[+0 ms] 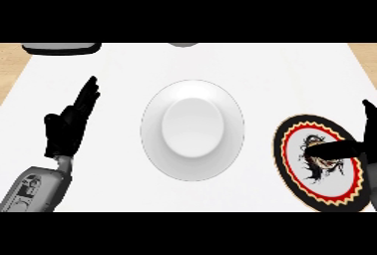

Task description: Pick the cupcake from the plate and place it in the plate

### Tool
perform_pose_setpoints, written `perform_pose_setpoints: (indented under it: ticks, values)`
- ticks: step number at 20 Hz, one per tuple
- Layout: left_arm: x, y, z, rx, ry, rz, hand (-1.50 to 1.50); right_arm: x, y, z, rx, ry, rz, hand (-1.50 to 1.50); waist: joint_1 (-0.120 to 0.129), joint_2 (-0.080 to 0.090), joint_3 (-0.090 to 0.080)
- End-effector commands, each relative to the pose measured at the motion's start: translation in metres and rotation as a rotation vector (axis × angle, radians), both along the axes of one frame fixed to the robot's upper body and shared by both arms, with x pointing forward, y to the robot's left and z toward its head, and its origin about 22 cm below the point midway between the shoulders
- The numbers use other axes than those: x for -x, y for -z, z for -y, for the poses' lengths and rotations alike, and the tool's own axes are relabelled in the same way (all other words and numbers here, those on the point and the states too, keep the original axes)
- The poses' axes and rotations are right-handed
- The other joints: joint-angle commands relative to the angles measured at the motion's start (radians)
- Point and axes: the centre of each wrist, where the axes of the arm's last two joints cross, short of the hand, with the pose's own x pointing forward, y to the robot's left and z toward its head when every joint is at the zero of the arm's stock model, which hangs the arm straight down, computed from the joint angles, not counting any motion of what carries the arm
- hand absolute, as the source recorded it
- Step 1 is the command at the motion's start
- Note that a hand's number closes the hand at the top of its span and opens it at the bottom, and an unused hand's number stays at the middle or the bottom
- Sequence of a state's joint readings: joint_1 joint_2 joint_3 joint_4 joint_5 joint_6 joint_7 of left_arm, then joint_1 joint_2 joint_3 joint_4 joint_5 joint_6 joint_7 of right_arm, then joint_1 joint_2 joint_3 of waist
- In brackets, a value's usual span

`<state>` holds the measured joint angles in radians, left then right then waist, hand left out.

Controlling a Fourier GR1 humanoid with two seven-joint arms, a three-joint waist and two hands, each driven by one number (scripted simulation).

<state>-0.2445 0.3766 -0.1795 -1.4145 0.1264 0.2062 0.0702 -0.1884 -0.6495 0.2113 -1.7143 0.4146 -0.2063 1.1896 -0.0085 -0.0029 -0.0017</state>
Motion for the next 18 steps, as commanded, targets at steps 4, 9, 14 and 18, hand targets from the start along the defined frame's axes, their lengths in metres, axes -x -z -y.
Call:
perform_pose_setpoints:
  ticks: [4, 9, 14, 18]
  values:
    - [-0.011, -0.001, 0.007, 0.001, 0.007, 0.005, 0.00, -0.011, 0.010, 0.009, -0.039, 0.084, -0.233, -1.50, 0.007, 0.005, 0.001]
    - [-0.002, 0.013, -0.003, -0.007, 0.011, -0.012, 0.00, -0.005, 0.044, 0.022, -0.055, 0.092, -0.278, -1.50, 0.011, 0.004, 0.001]
    - [-0.010, 0.003, 0.018, 0.000, 0.030, -0.002, 0.00, -0.021, 0.053, 0.013, -0.089, 0.082, -0.304, -1.50, 0.012, 0.004, 0.002]
    - [-0.003, 0.002, 0.005, 0.015, 0.019, -0.003, 0.00, -0.004, 0.078, 0.014, -0.099, 0.107, -0.309, -1.50, 0.009, 0.002, 0.002]
